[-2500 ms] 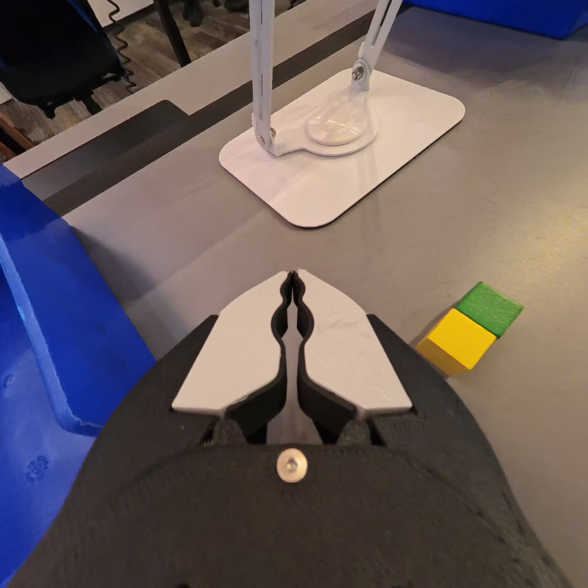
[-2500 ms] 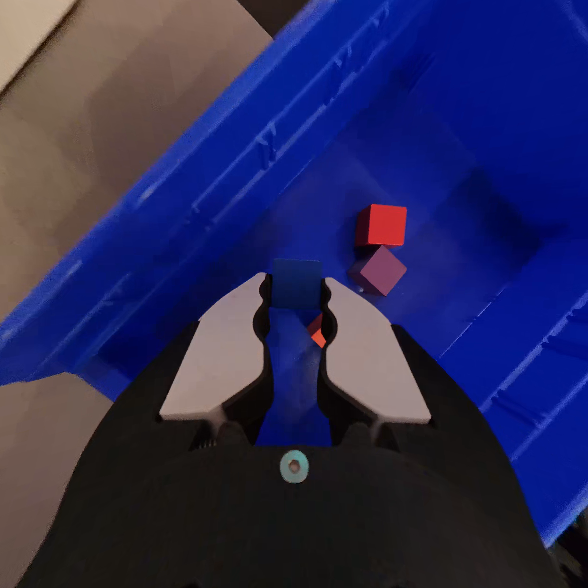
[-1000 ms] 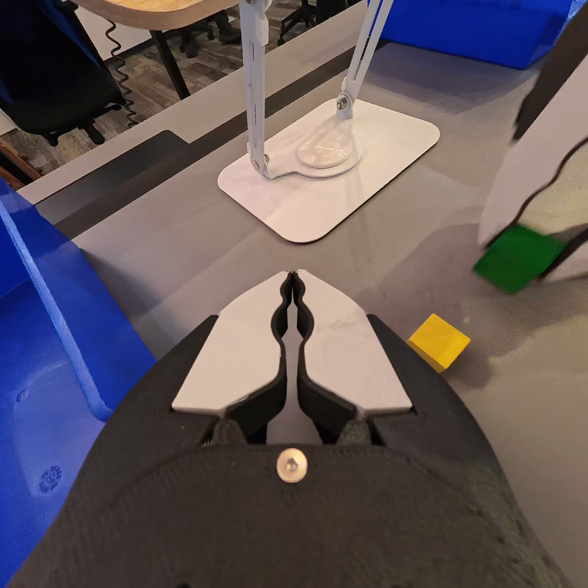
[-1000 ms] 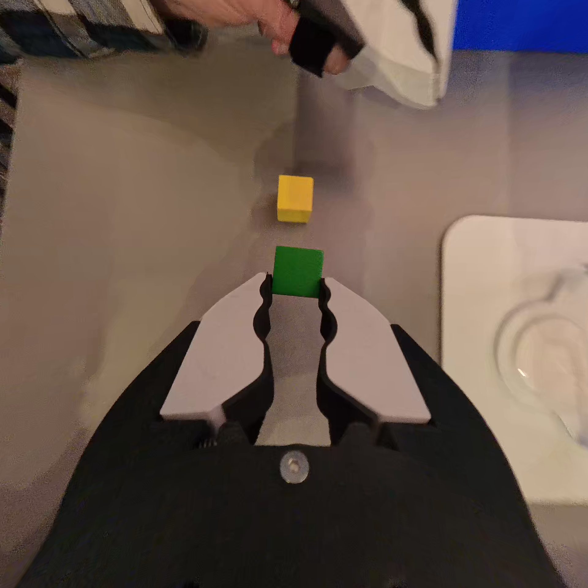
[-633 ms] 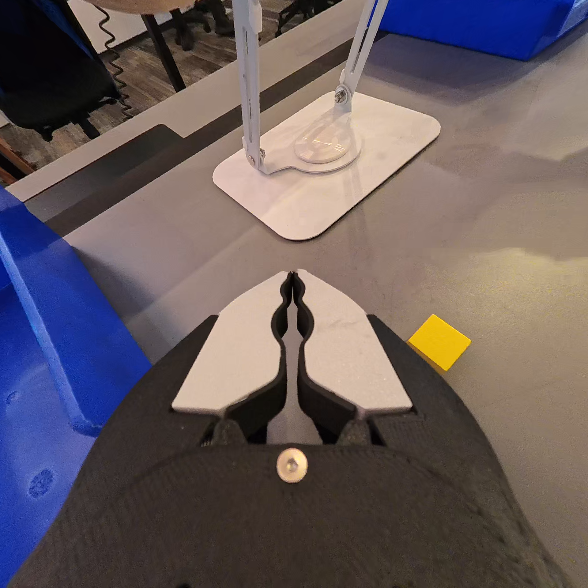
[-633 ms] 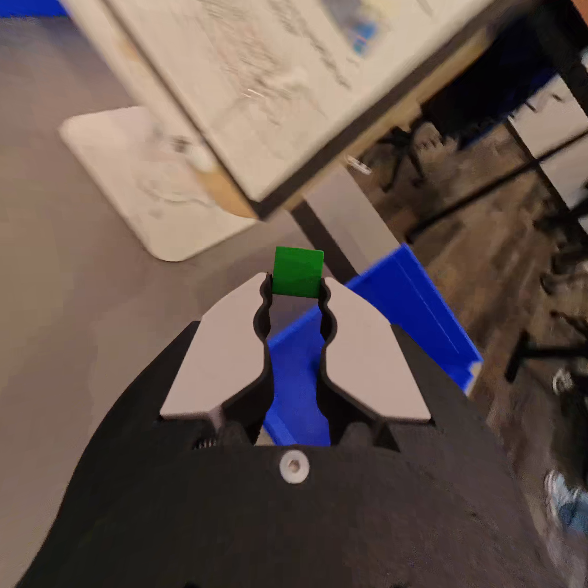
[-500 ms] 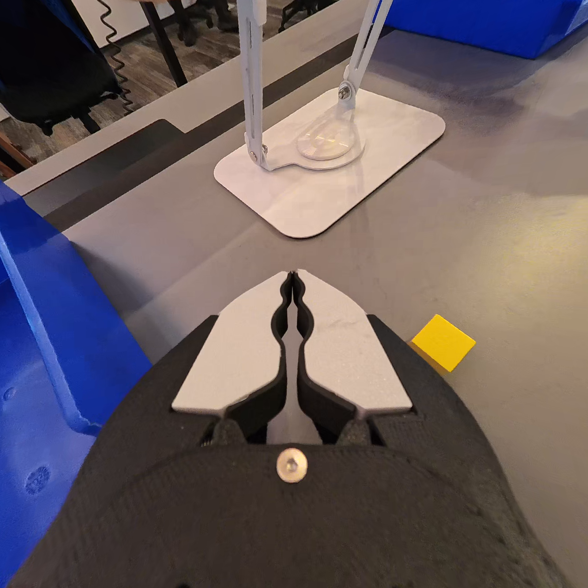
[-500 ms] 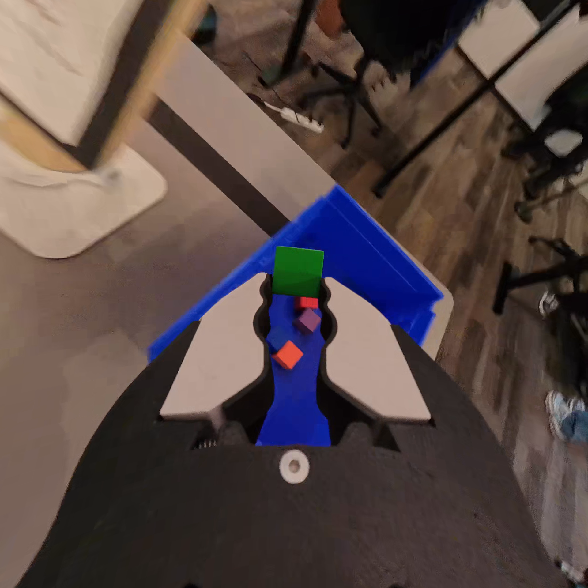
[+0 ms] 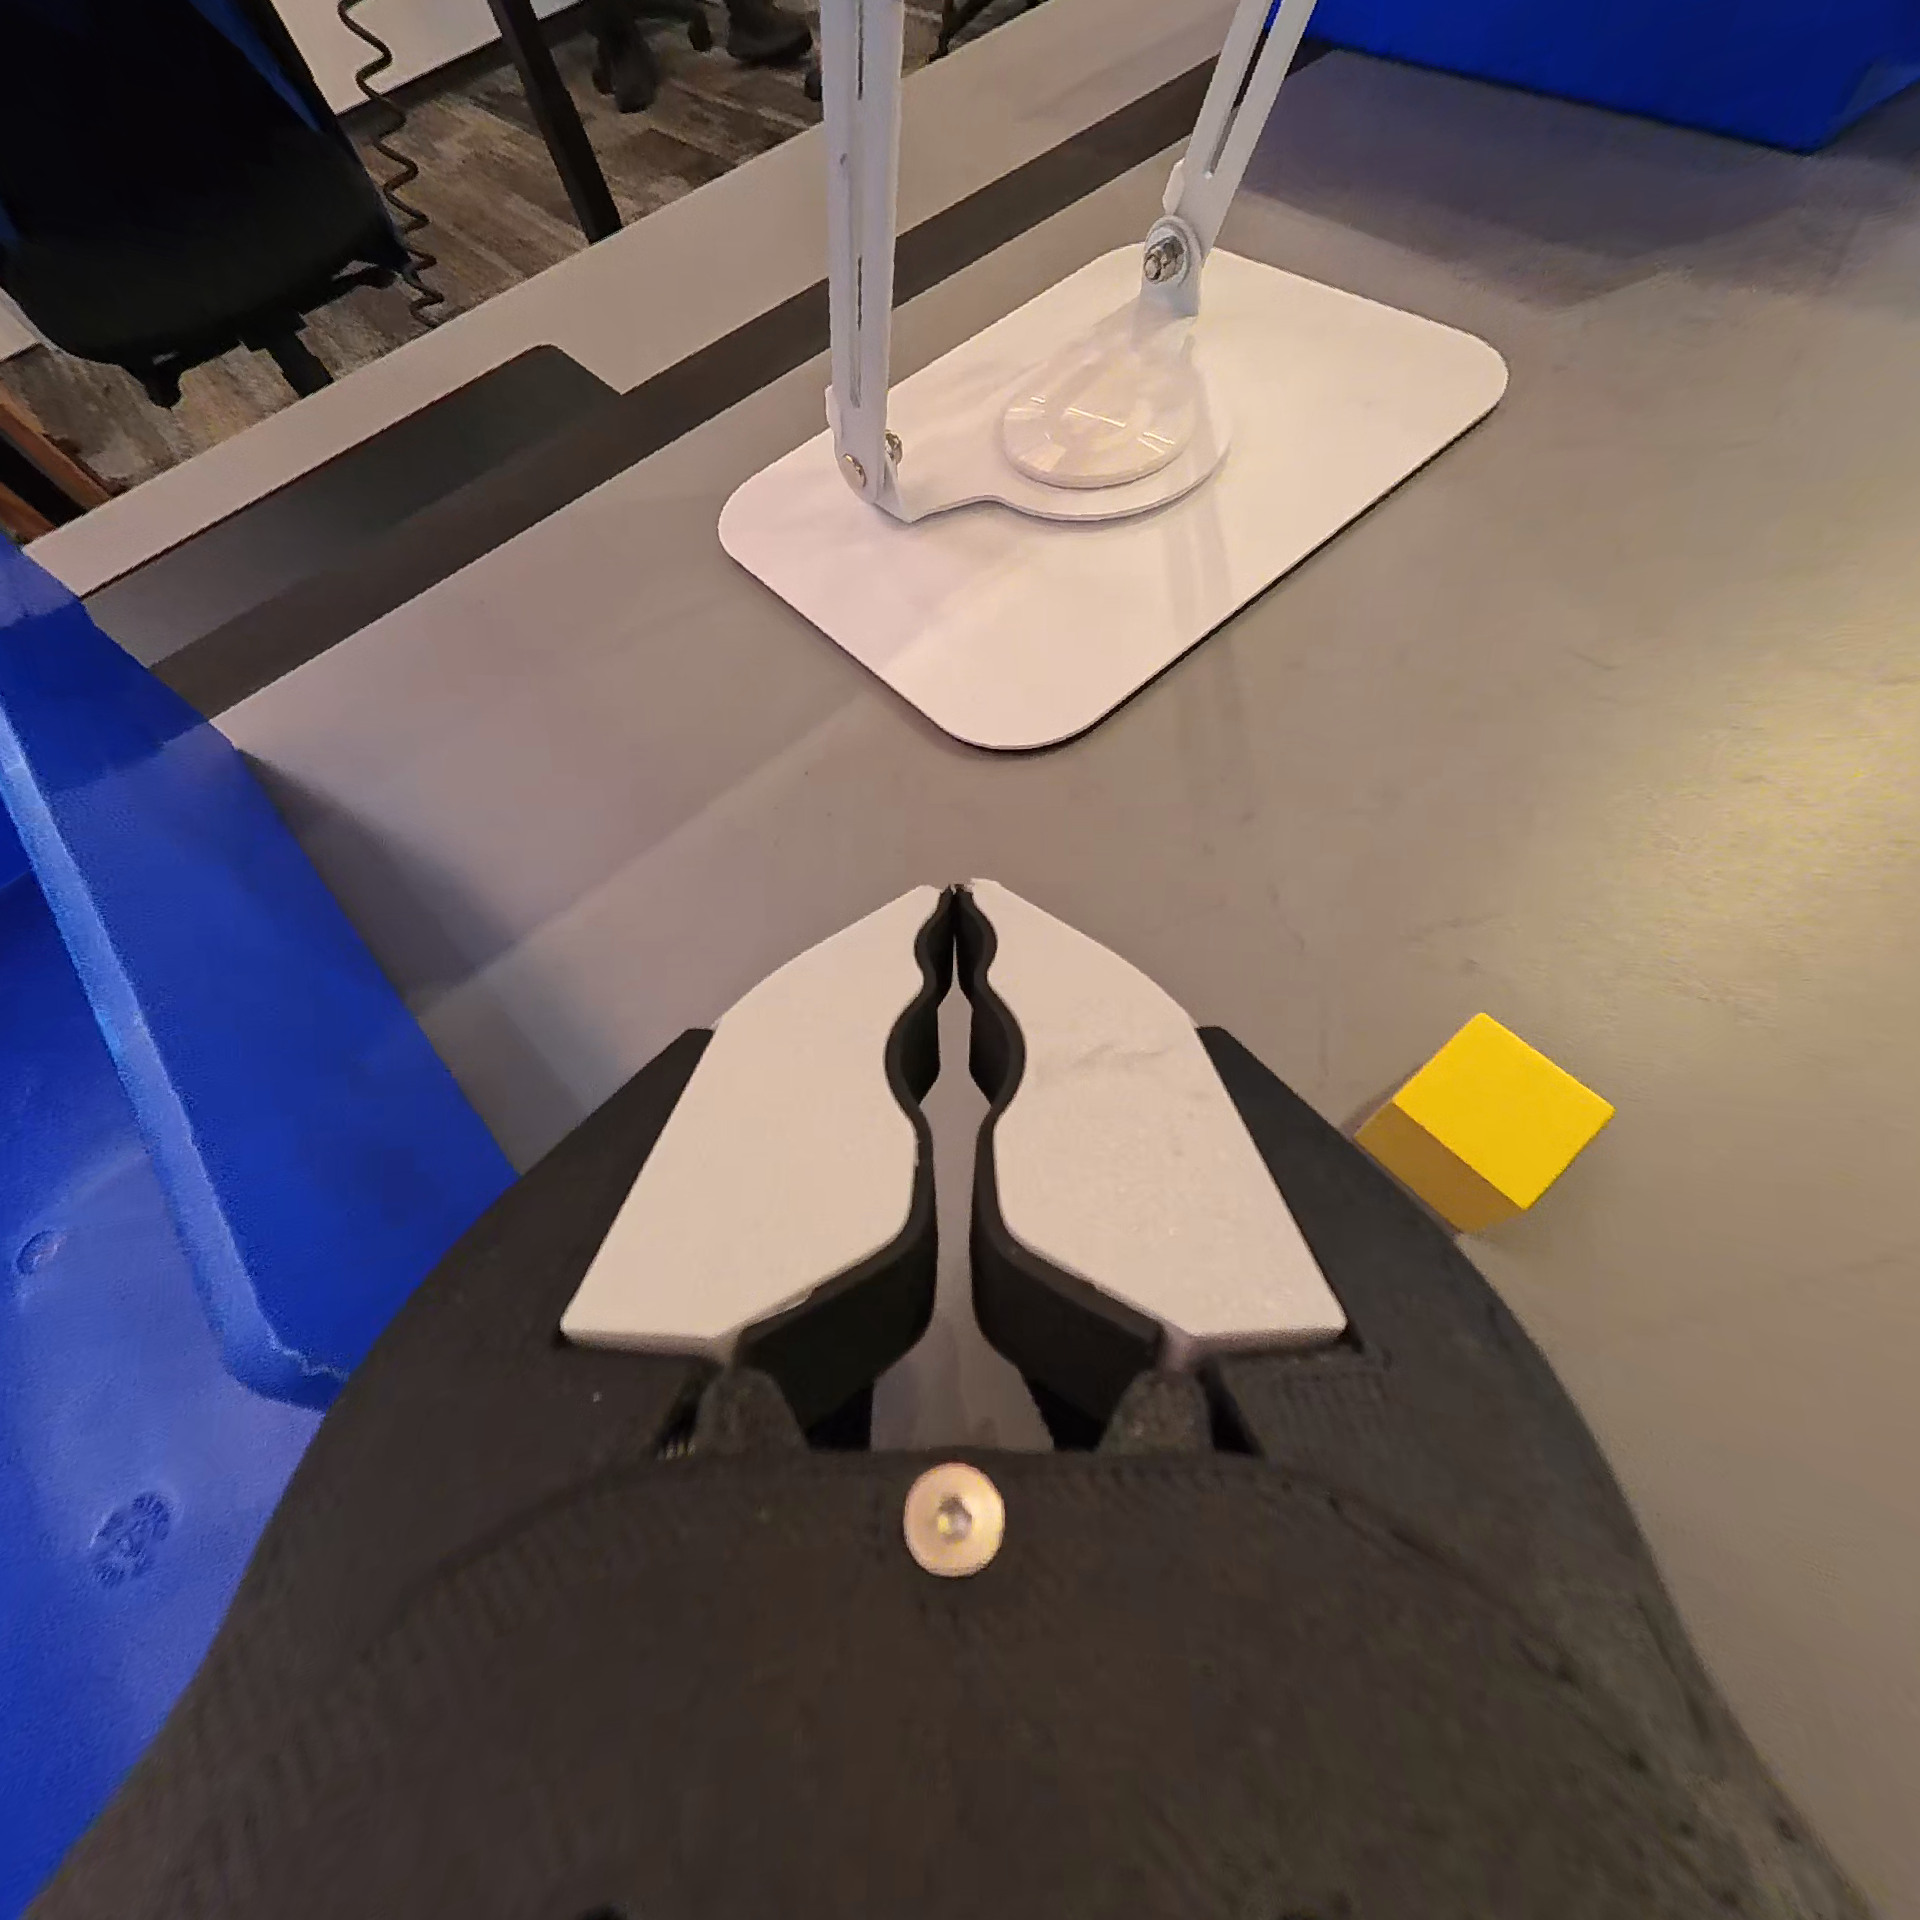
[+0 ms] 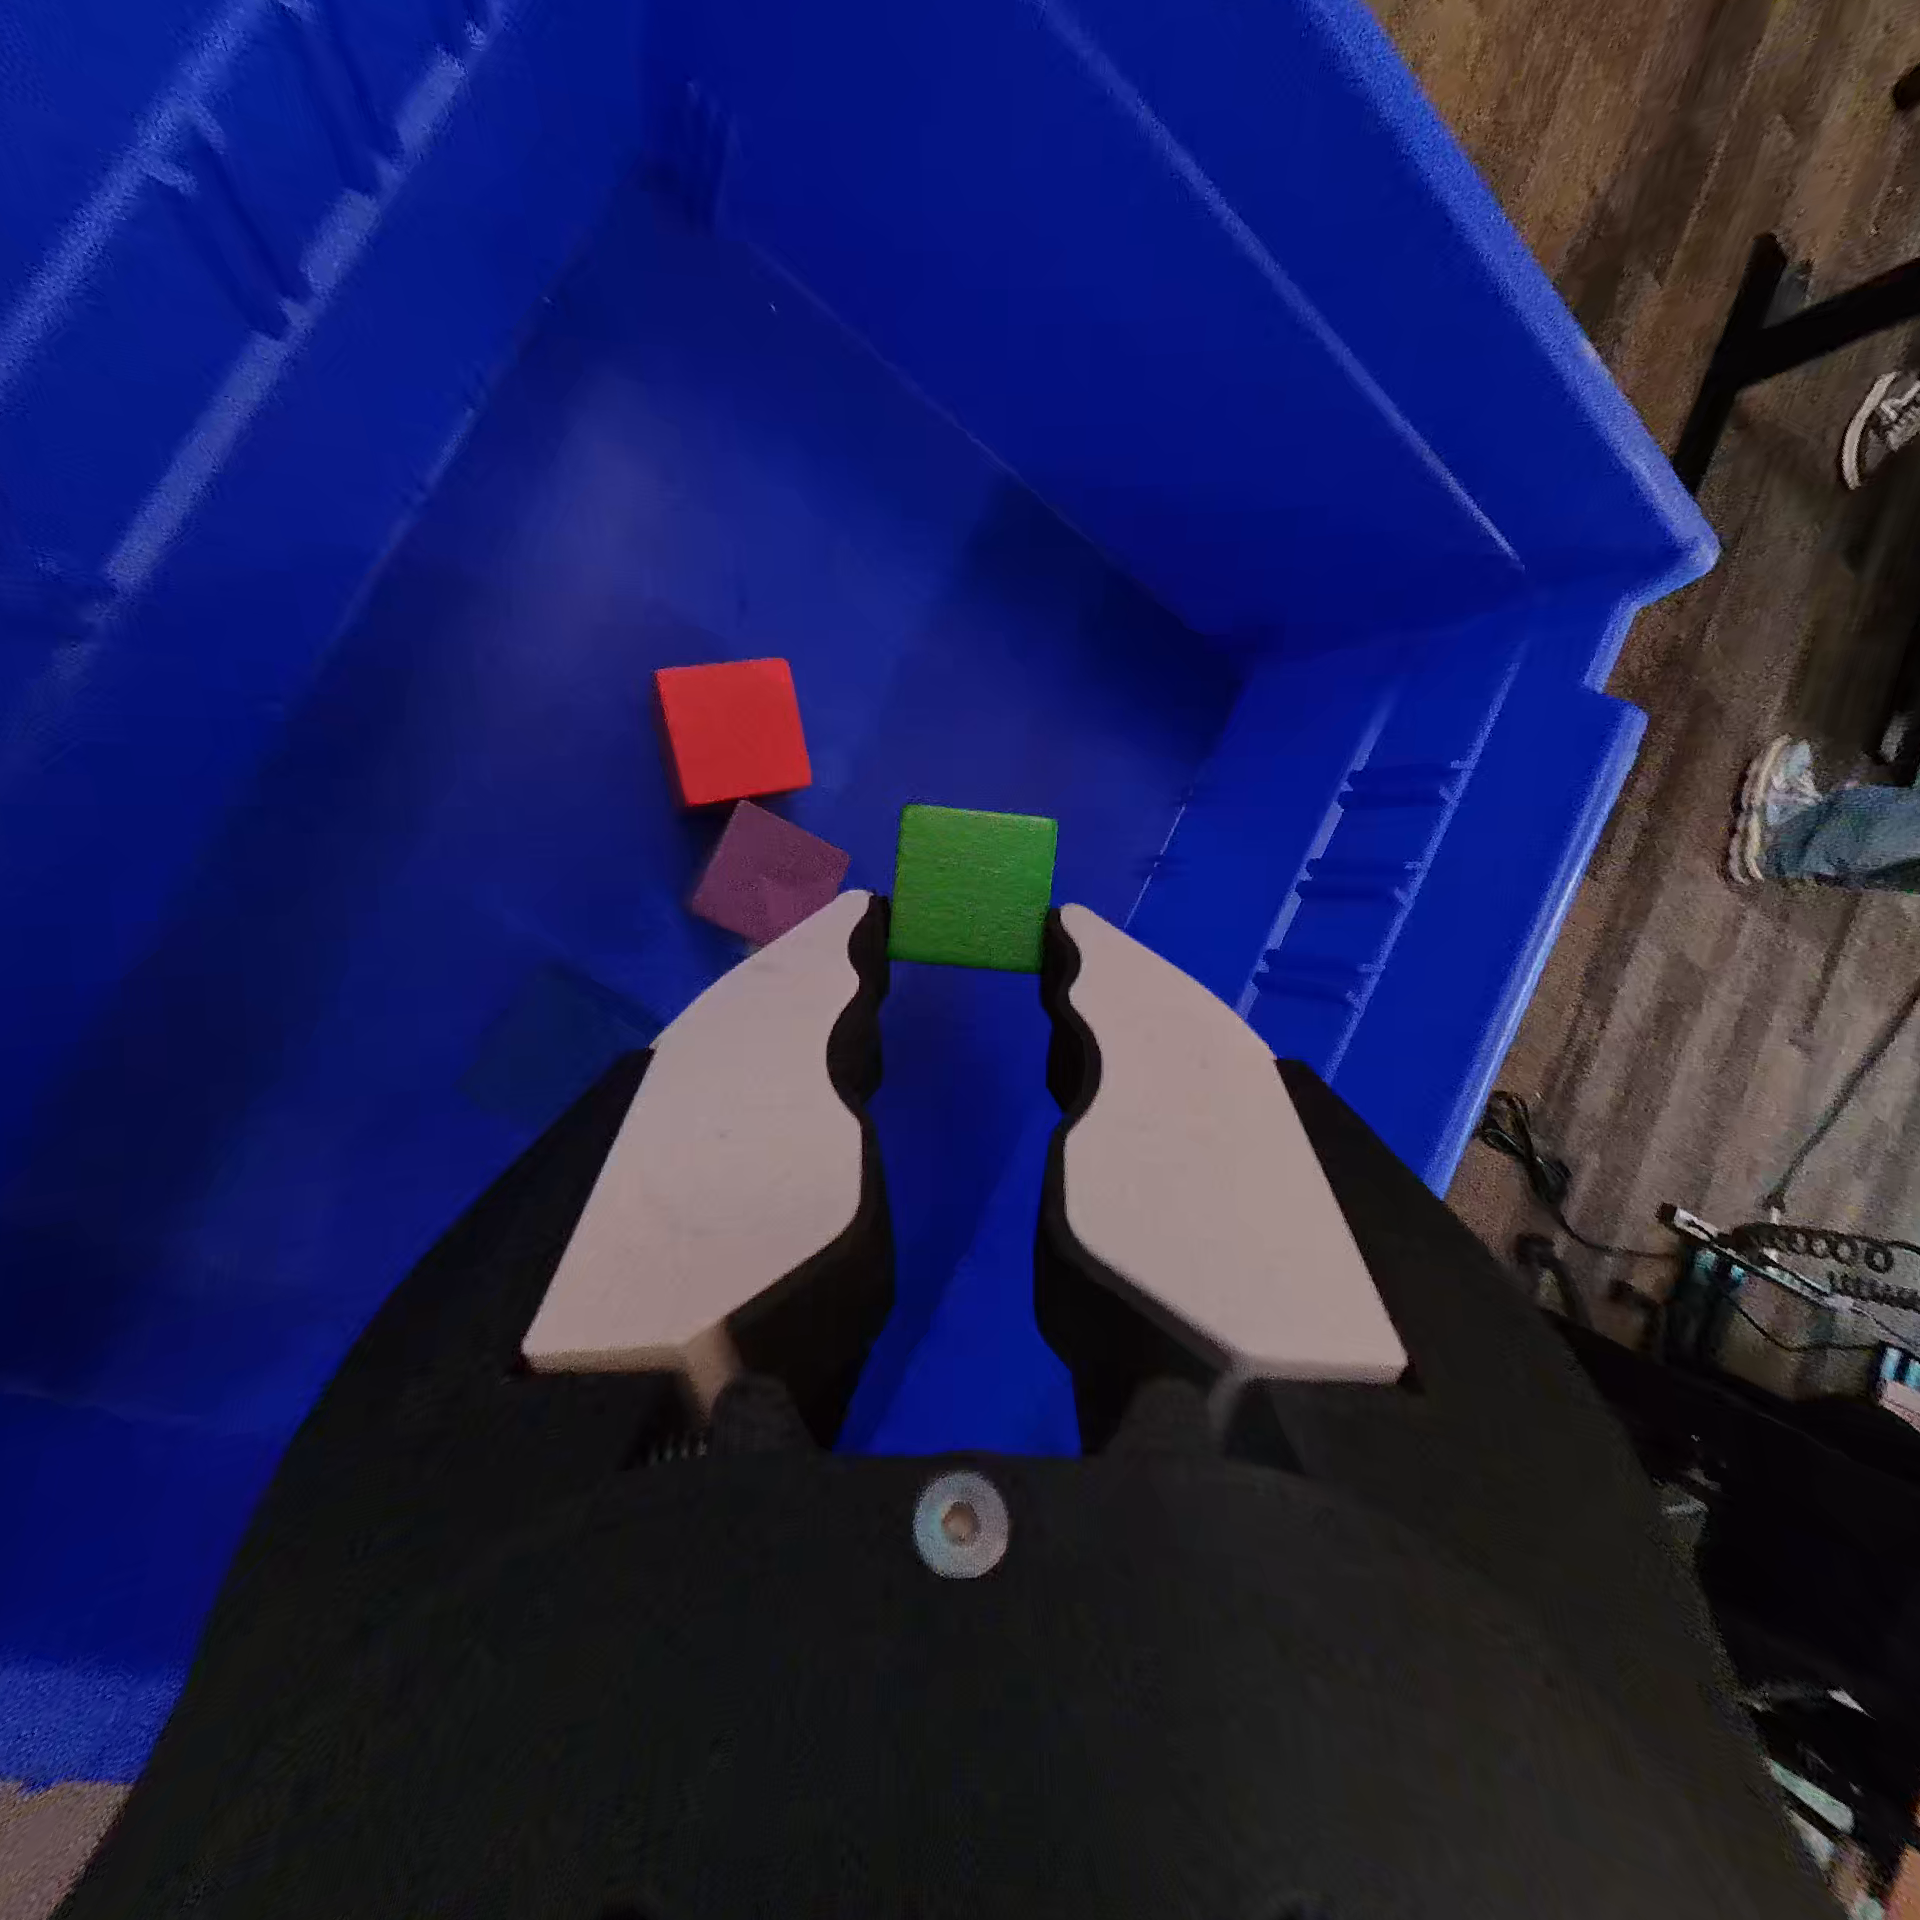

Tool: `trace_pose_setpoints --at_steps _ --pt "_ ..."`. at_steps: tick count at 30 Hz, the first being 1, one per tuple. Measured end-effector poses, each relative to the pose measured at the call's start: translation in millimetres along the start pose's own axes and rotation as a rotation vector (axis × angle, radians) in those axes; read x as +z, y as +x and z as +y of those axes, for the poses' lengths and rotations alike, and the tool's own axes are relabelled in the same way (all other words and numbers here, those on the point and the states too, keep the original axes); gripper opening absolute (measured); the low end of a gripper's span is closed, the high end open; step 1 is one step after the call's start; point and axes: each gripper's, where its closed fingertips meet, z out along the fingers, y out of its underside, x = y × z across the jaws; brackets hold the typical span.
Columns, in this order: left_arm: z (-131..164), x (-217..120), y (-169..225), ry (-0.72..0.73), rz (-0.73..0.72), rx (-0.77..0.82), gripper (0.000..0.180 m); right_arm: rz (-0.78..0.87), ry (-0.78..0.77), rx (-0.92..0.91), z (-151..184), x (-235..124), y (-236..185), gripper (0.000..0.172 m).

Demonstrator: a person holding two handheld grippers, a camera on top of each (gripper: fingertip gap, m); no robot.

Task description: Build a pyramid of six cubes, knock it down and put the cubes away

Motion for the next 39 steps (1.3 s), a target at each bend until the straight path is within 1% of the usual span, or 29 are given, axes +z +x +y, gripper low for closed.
trace_pose_setpoints --at_steps 4,7,9,11,12,14,16,18,19,21,23,24,26,28,30,34,35,39 --pt "0 0 1 -0.004 0.006 0.006 0.0 0.008 -0.058 0.013 9 10 3 0.029" --pt "0 0 1 -0.003 0.006 0.004 0.0 0.047 -0.051 0.021 8 5 11 0.045" --pt "0 0 1 -0.003 0.005 0.003 0.0 0.072 0.01 0.015 -1 -11 14 0.047" --pt "0 0 1 -0.001 0.006 0.001 0.0 0.08 0.037 0.013 -6 -29 14 0.05" --pt "0 0 1 -0.001 0.006 0.002 0.0 0.102 0.073 0.0 -12 -44 14 0.049" --pt "0 0 1 -0.002 0.003 0.004 0.0 0.111 0.206 -0.041 -32 -90 -3 0.045" --pt "0 0 0 -0.001 0.001 0.002 0.0 0.09 0.355 -0.124 -53 -148 -39 0.041" --pt "-1 -1 0 0.002 0.0 0.003 0.0 -0.046 0.503 -0.215 -70 -199 -102 0.041" --pt "-2 0 0 0.003 0.001 0.003 0.0 -0.111 0.557 -0.287 -76 -219 -138 0.042" --pt "-3 0 1 0.007 0.002 0.006 0.0 -0.264 0.63 -0.434 -81 -244 -219 0.043" --pt "-4 -1 2 0.007 0.001 0.012 0.0 -0.477 0.648 -0.537 -77 -256 -305 0.044" --pt "-4 -1 2 0.006 -0.003 0.015 0.0 -0.558 0.634 -0.588 -72 -257 -344 0.046" --pt "-5 -4 0 0.012 -0.012 0.013 0.0 -0.626 0.6 -0.699 -65 -248 -408 0.049" --pt "-6 -8 -3 0.025 -0.023 0.007 0.0 -0.65 0.539 -0.806 -58 -229 -459 0.058" --pt "-8 -12 -8 0.038 -0.035 -0.002 0.0 -0.756 0.495 -0.834 -52 -219 -503 0.057" --pt "-8 -17 -16 0.037 -0.048 0.002 0.0 -0.816 0.394 -0.861 -44 -196 -549 0.058" --pt "-9 -18 -17 0.039 -0.05 0.007 0.0 -0.827 0.397 -0.848 -46 -194 -556 0.06" --pt "-13 -22 -15 0.045 -0.049 0.043 0.0 -0.812 0.384 -0.842 -52 -194 -562 0.05"
